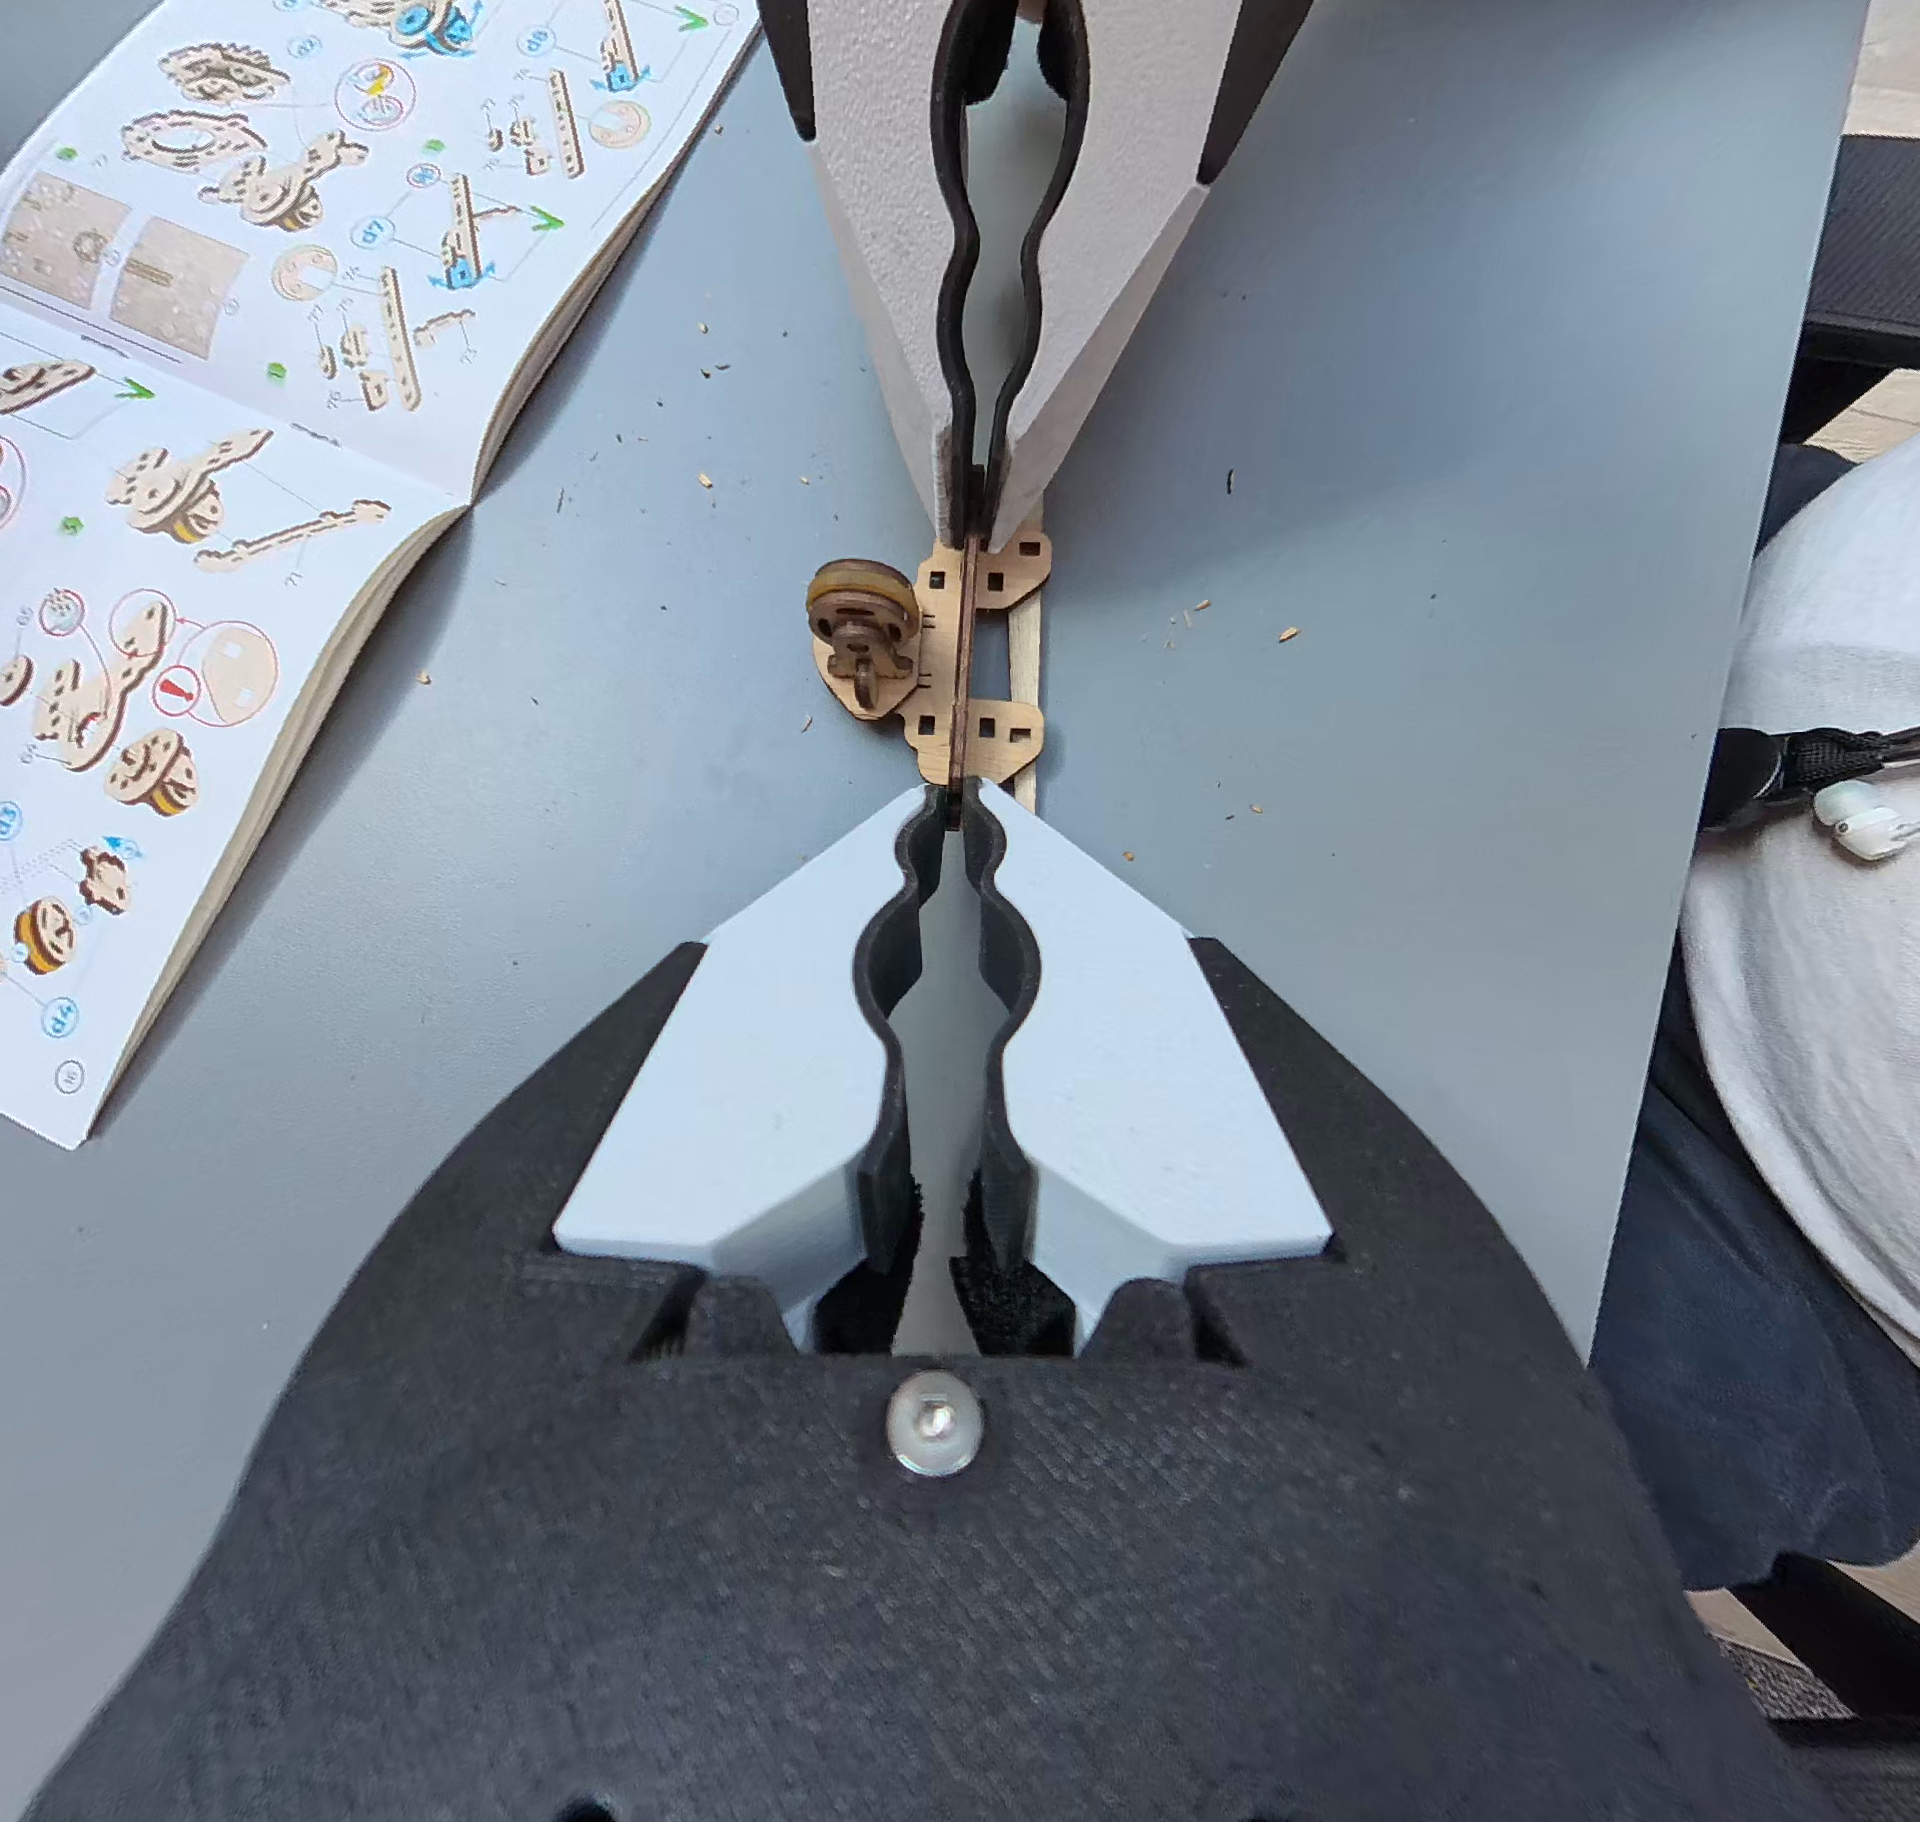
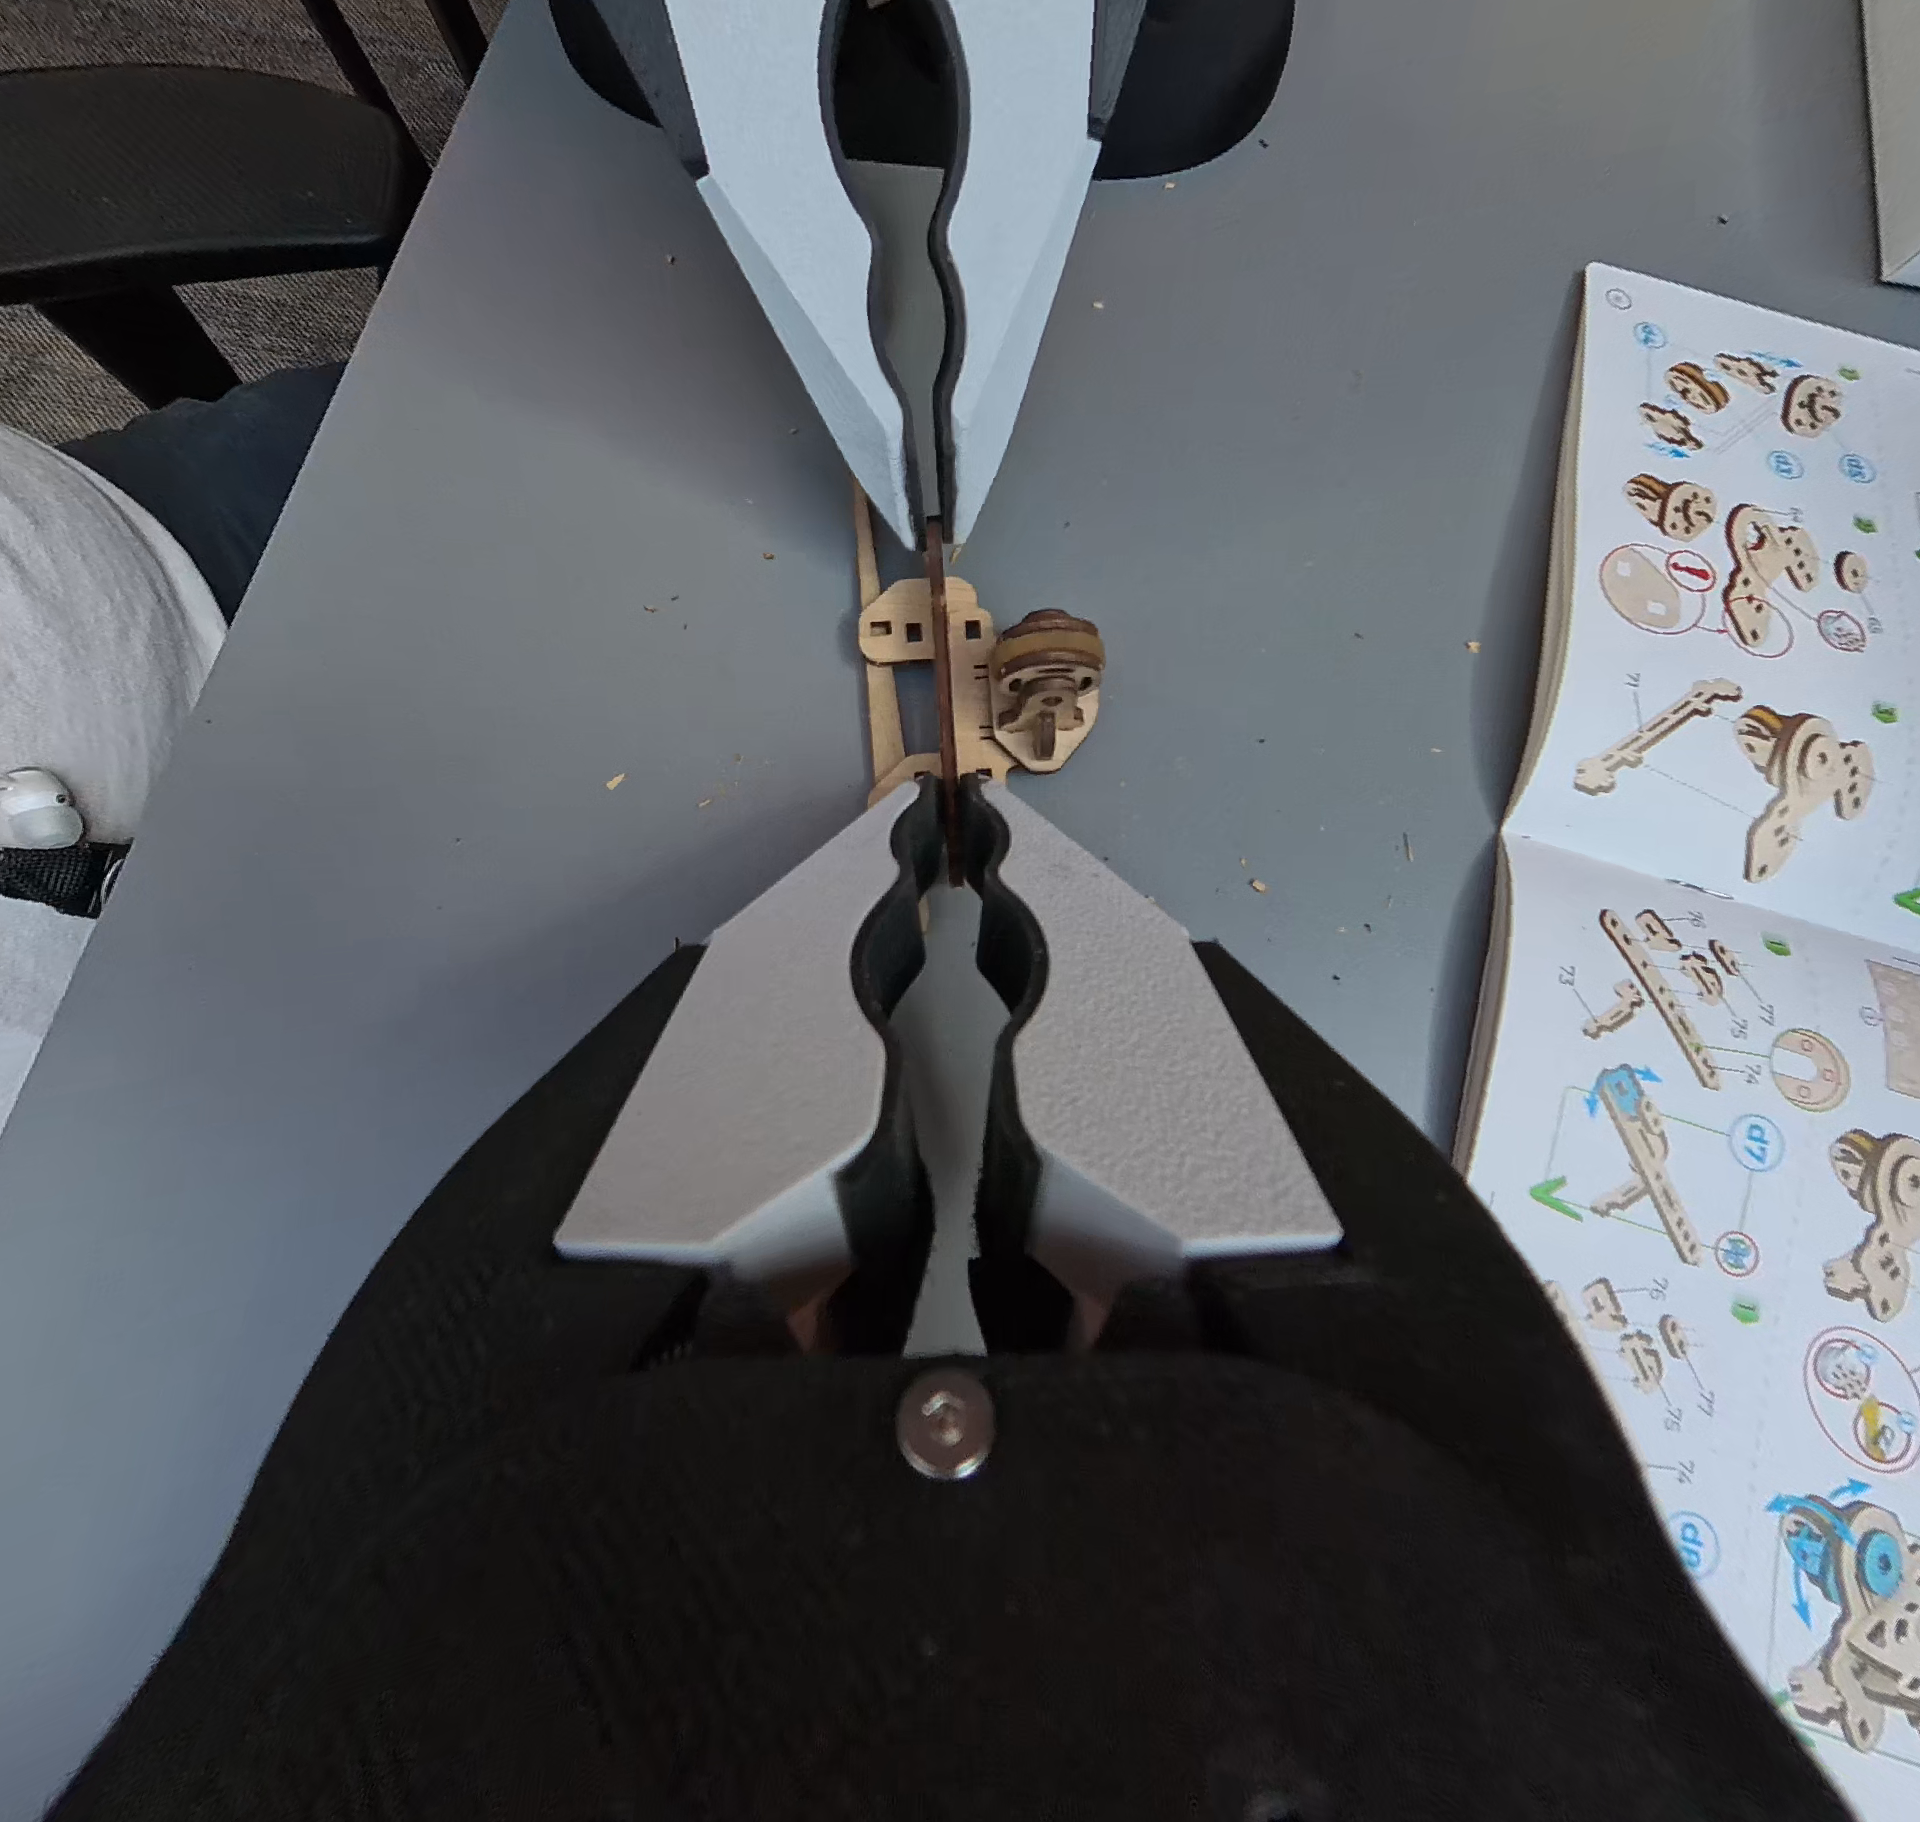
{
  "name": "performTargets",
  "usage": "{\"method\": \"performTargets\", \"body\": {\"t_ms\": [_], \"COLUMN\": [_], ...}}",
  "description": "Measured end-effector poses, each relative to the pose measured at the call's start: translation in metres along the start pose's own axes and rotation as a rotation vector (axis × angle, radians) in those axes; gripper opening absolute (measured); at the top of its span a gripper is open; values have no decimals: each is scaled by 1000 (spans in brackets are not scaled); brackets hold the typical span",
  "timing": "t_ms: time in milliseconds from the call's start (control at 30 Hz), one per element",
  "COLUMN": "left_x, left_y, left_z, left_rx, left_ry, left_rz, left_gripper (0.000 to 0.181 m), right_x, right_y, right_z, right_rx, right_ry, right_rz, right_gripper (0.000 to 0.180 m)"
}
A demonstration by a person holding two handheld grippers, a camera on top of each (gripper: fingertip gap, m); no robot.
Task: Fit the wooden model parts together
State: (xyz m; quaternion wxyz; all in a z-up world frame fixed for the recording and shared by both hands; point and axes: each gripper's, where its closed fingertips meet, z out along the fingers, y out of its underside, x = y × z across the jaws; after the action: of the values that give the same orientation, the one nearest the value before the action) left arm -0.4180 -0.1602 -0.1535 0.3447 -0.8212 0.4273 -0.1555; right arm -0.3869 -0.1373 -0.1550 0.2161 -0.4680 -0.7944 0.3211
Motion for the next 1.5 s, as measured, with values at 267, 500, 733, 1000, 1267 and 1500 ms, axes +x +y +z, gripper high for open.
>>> {"method": "performTargets", "body": {"t_ms": [267,500,733,1000,1267,1500], "left_x": [-4,-1,0,2,2,1], "left_y": [-20,-22,-16,-15,-11,-10], "left_z": [-11,1,6,8,10,10], "left_rx": [60,5,-34,-65,-100,-97], "left_ry": [-12,14,29,41,44,85], "left_rz": [-3,41,52,82,103,31], "left_gripper": [11,5,2,0,1,1], "right_x": [0,-1,-1,-1,-1,-1], "right_y": [0,0,0,0,0,0], "right_z": [0,-1,-1,-1,-1,-1], "right_rx": [-14,-8,-3,-8,-12,-11], "right_ry": [11,-2,-14,-13,-7,-9], "right_rz": [-11,-15,-27,-27,-30,-25], "right_gripper": [4,4,4,4,4,4]}}
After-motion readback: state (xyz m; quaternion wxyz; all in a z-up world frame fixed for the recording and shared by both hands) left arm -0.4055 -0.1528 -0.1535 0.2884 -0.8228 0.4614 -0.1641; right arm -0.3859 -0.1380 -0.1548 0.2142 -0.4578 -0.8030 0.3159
